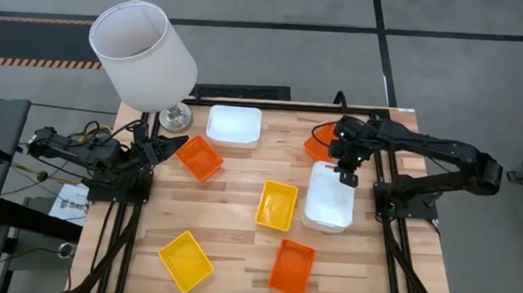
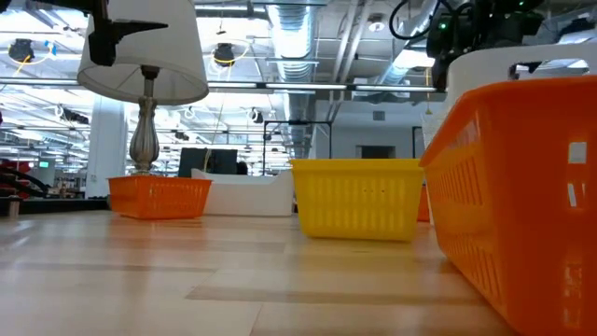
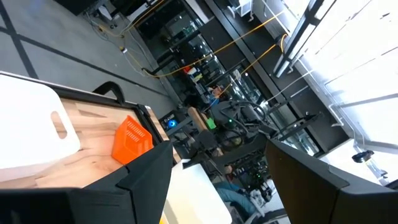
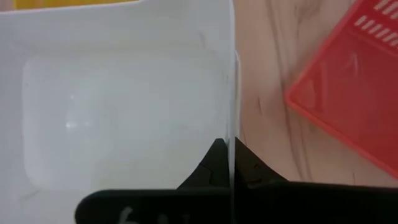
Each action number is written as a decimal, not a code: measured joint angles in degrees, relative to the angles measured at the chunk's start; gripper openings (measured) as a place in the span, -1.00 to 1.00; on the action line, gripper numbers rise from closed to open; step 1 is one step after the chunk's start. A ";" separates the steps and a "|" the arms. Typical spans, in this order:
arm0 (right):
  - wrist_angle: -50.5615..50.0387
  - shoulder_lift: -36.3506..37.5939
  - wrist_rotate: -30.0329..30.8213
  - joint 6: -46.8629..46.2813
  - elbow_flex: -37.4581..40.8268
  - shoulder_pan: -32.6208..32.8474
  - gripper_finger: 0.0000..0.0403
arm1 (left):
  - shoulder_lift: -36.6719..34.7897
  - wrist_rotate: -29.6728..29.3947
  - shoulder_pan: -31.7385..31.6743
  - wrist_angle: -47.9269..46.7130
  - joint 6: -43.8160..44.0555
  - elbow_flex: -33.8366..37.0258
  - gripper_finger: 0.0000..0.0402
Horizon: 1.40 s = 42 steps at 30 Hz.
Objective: Stack baskets by color
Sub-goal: Stack the bottom left white bin on the bottom right white bin
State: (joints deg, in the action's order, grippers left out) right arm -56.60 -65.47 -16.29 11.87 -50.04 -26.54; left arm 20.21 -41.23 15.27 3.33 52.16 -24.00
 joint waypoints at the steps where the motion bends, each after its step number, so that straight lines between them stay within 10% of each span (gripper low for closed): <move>1: -0.17 -0.01 0.00 0.01 0.00 -0.33 -1.00 | 0.00 0.00 0.00 0.00 0.00 0.00 0.23; 32: 3.42 -0.52 0.29 -0.92 4.85 -0.23 -0.99 | 0.00 -0.06 0.00 -0.02 -0.50 -0.01 0.23; 42: 3.31 -0.52 1.88 -0.93 4.85 -0.22 -0.69 | 0.00 -0.15 0.00 -0.02 -0.52 -0.01 0.23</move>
State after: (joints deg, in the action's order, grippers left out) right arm -53.30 -66.00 -14.41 10.94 -45.19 -26.76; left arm 20.21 -41.39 15.27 3.31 51.64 -24.01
